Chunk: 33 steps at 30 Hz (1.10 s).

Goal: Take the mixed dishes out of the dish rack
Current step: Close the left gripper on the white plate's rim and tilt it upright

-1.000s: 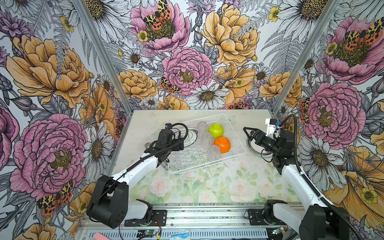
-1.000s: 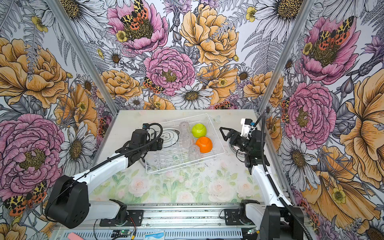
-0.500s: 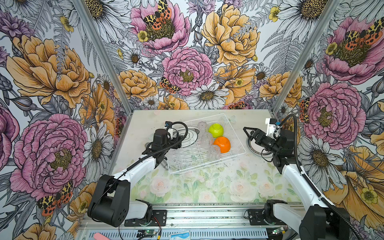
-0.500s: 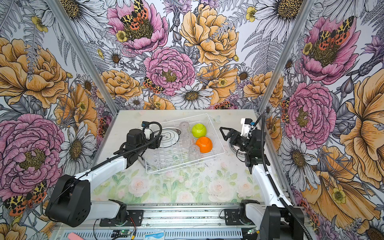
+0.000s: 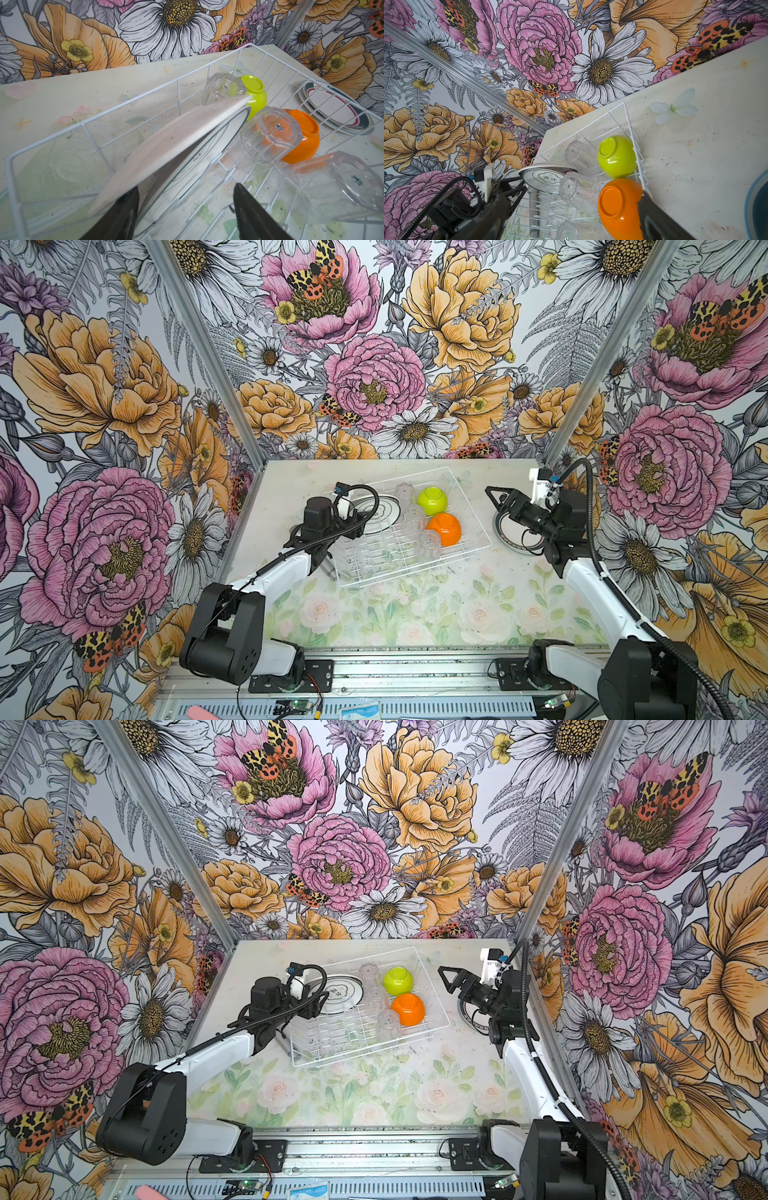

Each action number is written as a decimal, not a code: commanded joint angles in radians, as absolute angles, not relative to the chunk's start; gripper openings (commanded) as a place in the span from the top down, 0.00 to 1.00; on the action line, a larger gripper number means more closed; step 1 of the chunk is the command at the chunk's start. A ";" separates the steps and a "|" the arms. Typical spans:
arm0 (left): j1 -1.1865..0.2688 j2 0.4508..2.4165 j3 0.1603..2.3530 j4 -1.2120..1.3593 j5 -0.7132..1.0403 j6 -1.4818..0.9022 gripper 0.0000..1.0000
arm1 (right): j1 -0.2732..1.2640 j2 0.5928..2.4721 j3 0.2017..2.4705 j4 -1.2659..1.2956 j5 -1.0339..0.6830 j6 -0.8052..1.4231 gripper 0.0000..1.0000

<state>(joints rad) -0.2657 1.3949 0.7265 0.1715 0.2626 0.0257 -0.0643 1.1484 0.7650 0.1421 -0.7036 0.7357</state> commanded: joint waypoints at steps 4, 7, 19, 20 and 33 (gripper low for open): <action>-0.259 1.456 0.791 0.127 0.340 0.051 0.28 | -0.045 1.178 0.834 0.146 -0.691 0.745 0.02; -0.259 1.466 0.801 0.124 0.362 0.052 0.30 | -0.035 1.187 0.848 0.144 -0.686 0.748 0.02; -0.230 1.469 0.807 0.127 0.349 0.086 0.56 | 0.007 1.245 0.906 0.146 -0.661 0.765 0.03; -0.231 1.464 0.803 0.134 0.341 0.089 0.57 | 0.009 1.250 0.911 0.146 -0.659 0.766 0.03; -0.197 1.434 0.741 0.291 0.310 0.057 0.77 | 0.034 1.298 0.959 0.150 -0.645 0.788 0.03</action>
<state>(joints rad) -0.2108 1.4681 0.7551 0.2001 0.3061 0.1173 0.0269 1.2919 0.9157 0.1383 -0.6621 0.7780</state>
